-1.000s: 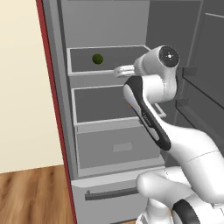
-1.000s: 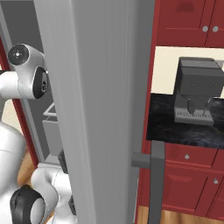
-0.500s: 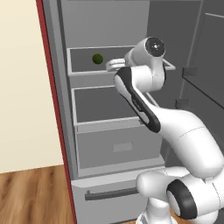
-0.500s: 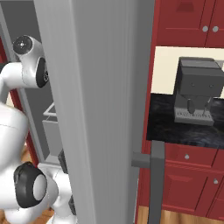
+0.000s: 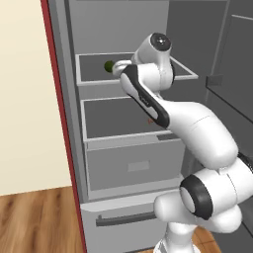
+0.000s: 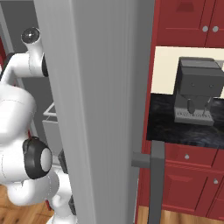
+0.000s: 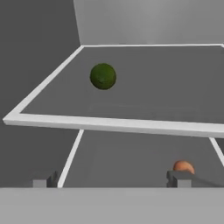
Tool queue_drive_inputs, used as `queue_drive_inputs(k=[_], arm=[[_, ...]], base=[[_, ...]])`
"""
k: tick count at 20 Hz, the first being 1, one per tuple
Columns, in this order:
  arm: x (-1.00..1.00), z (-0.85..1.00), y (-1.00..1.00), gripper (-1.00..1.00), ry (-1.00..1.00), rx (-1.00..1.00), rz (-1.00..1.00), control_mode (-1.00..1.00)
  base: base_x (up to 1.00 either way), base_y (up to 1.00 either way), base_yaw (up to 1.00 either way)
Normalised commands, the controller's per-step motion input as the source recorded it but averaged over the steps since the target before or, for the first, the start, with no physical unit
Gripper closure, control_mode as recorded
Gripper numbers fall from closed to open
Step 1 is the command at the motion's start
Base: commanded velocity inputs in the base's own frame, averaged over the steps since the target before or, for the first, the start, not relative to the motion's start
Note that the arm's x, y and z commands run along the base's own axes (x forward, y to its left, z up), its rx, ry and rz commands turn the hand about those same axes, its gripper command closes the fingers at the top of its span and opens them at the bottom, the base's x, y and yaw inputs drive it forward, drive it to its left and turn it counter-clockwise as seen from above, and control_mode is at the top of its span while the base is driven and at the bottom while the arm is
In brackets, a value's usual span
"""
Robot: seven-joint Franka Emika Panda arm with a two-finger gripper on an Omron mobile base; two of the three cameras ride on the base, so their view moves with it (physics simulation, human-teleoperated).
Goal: Grab the lime and onion from the fridge, place them in the blender, close the lid, and turn on the blender to create a marinade.
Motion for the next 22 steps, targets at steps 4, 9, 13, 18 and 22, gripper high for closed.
queue_drive_inputs(k=[4, 9, 13, 18, 22], arm=[[0.51, -0.03, 0.24, -1.00, 0.09, 0.00, 0.00, -1.00], [0.49, -0.12, 0.23, -1.00, 0.06, 0.00, 0.00, -1.00], [0.48, -0.15, 0.14, -1.00, 0.05, 0.00, 0.00, -1.00], [0.48, -0.16, 0.11, -1.00, 0.03, 0.00, 0.00, -1.00], [0.47, -0.09, 0.04, -1.00, 0.02, 0.00, 0.00, -1.00]], base=[[0.00, 0.00, 0.00], [0.00, 0.00, 0.00], [0.00, 0.00, 0.00], [0.00, 0.00, 0.00], [0.00, 0.00, 0.00]])
